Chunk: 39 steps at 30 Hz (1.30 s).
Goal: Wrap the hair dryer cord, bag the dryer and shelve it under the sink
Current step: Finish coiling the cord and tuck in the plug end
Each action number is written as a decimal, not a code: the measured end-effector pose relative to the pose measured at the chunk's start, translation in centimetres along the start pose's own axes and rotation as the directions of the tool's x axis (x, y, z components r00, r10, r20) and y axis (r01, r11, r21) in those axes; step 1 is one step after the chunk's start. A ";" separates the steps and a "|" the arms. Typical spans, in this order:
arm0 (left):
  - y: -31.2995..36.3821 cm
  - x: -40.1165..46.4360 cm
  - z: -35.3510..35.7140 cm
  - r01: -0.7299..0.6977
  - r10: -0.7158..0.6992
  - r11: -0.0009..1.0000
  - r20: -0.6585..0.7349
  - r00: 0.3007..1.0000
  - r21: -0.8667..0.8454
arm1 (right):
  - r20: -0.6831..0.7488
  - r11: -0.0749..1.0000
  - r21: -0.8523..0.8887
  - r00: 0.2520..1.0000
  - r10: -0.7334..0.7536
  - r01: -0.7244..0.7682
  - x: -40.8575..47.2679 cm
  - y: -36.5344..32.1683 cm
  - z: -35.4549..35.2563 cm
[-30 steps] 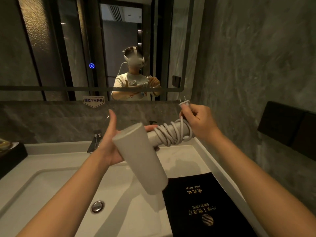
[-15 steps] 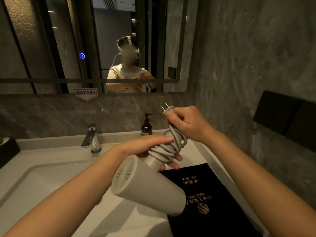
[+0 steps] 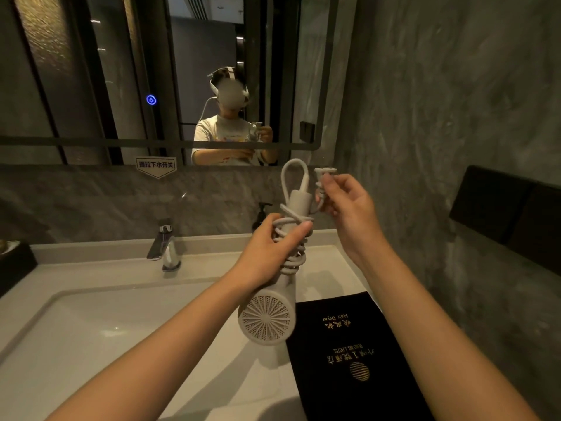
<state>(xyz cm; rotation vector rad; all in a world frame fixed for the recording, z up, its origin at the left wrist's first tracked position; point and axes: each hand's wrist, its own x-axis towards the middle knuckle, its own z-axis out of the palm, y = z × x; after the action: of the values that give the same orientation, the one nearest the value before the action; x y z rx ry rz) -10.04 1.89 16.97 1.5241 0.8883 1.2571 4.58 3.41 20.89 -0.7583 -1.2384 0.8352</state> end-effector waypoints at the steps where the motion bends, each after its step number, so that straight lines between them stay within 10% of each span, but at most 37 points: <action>1: 0.1 -0.1 0.0 -0.020 0.020 1.000 -0.021 1.000 0.012 | 0.020 0.999 -0.030 1.000 -0.024 0.024 -0.1 -0.1 0.0; 9: 0.0 0.1 -1.0 -0.113 0.136 0.968 -0.092 0.986 0.226 | 0.139 0.951 -0.261 0.981 -0.132 0.165 -0.5 -1.0 0.4; 39: -4.5 0.2 -1.6 -0.310 0.335 0.745 0.071 0.940 0.591 | 0.360 0.810 -0.585 0.885 0.295 -0.032 0.1 -2.9 -3.7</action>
<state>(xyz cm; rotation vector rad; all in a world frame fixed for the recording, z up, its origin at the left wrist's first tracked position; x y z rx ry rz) -11.46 3.73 12.81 2.2423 1.1527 1.3195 8.63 1.87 22.81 -1.2203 -1.8949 0.8094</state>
